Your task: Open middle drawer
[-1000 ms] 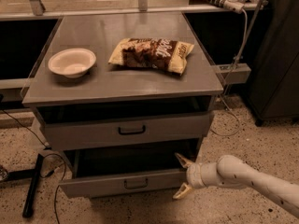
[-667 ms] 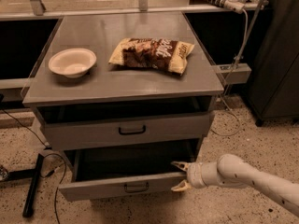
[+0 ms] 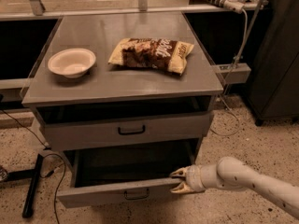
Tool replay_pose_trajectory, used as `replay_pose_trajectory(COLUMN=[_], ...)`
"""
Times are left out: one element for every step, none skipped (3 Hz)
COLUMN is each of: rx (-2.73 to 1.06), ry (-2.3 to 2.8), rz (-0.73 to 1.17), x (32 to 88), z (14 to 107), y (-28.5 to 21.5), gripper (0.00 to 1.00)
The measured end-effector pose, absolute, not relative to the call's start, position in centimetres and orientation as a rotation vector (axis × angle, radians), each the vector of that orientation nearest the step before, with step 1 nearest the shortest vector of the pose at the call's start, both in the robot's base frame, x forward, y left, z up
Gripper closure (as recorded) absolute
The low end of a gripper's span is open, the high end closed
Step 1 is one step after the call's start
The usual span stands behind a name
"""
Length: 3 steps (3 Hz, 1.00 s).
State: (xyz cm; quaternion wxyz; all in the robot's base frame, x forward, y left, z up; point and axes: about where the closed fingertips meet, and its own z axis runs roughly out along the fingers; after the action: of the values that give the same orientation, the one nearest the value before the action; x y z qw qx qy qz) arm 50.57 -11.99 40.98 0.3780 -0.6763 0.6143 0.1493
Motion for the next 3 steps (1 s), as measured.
replay_pose_trajectory(rx=[-1.710,-1.710,-1.710], ry=[1.570,1.570,1.570], rz=[0.368,0.368,0.368], x=[49.48,49.30,49.30], z=[40.59,41.07,41.07], y=[-12.41,-12.42,-12.42], gripper=[1.00,0.82,0.59])
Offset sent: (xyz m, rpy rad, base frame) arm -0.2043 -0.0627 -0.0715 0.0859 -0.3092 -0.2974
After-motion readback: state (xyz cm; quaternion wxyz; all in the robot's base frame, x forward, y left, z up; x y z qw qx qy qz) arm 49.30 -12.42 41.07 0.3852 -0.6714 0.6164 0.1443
